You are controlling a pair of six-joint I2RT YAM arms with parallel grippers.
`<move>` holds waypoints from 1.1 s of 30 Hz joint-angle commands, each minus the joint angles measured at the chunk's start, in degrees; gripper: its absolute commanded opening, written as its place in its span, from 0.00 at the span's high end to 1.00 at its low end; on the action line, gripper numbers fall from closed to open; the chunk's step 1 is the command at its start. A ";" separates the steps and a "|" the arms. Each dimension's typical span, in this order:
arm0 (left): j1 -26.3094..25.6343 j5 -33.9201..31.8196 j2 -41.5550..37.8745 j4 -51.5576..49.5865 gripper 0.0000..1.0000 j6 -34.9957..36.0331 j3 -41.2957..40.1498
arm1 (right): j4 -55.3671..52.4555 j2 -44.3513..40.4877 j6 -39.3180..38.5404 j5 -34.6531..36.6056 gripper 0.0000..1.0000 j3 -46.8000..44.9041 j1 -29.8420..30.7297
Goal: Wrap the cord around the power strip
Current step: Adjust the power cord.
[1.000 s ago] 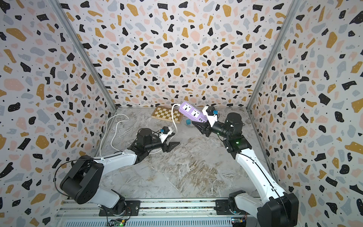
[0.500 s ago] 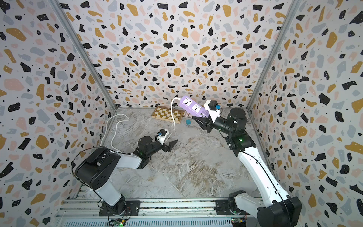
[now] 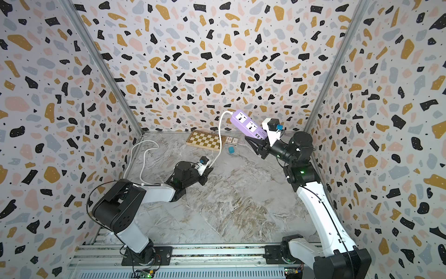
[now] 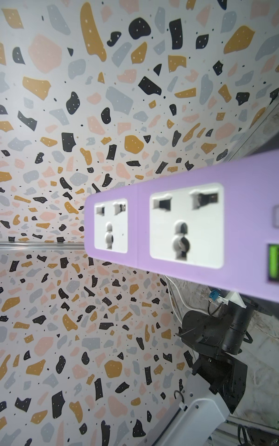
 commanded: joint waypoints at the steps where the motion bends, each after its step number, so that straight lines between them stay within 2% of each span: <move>1: 0.04 5.47 -3.61 -3.42 1.00 1.76 1.44 | 3.33 -1.83 0.19 0.10 1.00 0.65 -0.86; 3: -0.64 7.58 -7.94 -9.46 1.00 4.54 3.20 | 1.46 -1.60 -2.12 1.36 1.00 -0.59 -1.20; 7: -3.54 10.94 -18.16 -32.25 1.00 15.98 11.65 | -4.23 0.03 -9.66 3.63 1.00 -3.05 -1.15; 11: -4.64 14.76 -24.18 -50.70 1.00 25.30 21.29 | -4.95 0.70 -15.35 3.87 1.00 -7.58 -0.01; 15: -6.39 12.96 -23.81 -69.72 1.00 34.43 34.13 | -6.87 2.39 -22.57 1.99 1.00 -10.52 4.19; 17: -6.96 11.80 -22.23 -77.23 1.00 38.18 39.54 | -5.52 2.86 -23.37 0.70 1.00 -12.45 5.35; 20: -7.68 10.31 -19.72 -86.77 1.00 41.95 46.25 | -2.08 2.77 -23.18 -0.93 1.00 -15.96 5.69; 23: -8.07 9.38 -18.12 -92.87 1.00 42.78 51.85 | -2.46 3.16 -25.19 -1.87 1.00 -17.64 6.09; 25: -8.07 9.39 -17.07 -96.95 1.00 42.68 55.87 | -1.33 2.99 -23.41 0.80 1.00 -18.97 5.71; 27: -8.07 9.62 -16.47 -99.51 1.00 42.51 57.89 | 3.71 2.32 -17.70 1.95 1.00 -21.61 2.73; 30: -8.07 11.54 -16.55 -98.85 1.00 40.79 55.68 | 12.36 0.28 -8.71 2.75 1.00 -24.75 -2.21; 33: -8.07 12.69 -16.43 -97.66 1.00 38.15 51.93 | 15.63 -0.75 -3.11 3.29 1.00 -24.68 -6.45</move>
